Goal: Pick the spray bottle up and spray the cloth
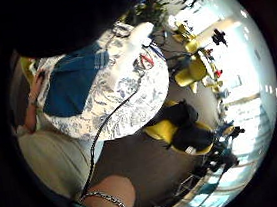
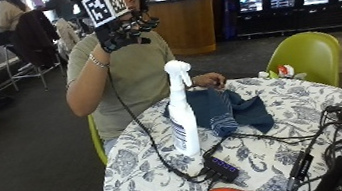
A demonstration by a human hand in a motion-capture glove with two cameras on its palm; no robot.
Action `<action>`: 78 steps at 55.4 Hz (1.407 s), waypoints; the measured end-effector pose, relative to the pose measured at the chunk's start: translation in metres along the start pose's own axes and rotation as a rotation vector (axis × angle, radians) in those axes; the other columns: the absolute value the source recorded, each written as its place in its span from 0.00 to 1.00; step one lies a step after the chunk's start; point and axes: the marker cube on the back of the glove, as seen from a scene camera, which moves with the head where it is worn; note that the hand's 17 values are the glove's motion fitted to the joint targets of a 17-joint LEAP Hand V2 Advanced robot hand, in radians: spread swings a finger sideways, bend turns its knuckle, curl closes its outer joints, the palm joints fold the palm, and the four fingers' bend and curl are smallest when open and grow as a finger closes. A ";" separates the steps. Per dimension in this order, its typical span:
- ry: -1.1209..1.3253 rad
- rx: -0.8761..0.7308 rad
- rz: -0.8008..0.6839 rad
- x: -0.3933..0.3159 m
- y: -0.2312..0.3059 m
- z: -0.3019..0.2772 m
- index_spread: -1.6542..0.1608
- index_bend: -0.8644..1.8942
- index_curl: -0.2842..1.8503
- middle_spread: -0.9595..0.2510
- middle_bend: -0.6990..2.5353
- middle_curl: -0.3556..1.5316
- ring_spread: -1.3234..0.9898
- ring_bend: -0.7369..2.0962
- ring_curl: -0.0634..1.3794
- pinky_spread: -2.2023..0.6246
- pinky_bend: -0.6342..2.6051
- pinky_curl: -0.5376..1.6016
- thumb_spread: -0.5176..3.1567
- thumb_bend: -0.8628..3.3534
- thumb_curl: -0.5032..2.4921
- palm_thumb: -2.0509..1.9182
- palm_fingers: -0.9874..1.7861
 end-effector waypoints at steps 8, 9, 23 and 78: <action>-0.067 0.111 0.189 0.029 0.019 0.012 0.69 0.37 0.24 0.81 0.28 0.33 0.55 0.37 0.20 0.85 0.29 0.38 0.42 0.21 0.27 0.68 0.46; -0.088 0.118 0.202 0.031 0.021 0.014 0.69 0.37 0.25 0.81 0.27 0.33 0.55 0.37 0.20 0.85 0.29 0.38 0.42 0.21 0.27 0.68 0.46; -0.631 0.238 0.338 0.058 0.057 0.054 0.70 0.37 0.25 0.83 0.27 0.34 0.56 0.37 0.22 0.85 0.29 0.39 0.43 0.20 0.28 0.70 0.47; -0.898 0.734 0.777 0.137 -0.065 0.180 0.76 0.39 0.29 0.71 0.34 0.42 0.51 0.50 0.35 0.73 0.40 0.47 0.41 0.22 0.35 0.78 0.84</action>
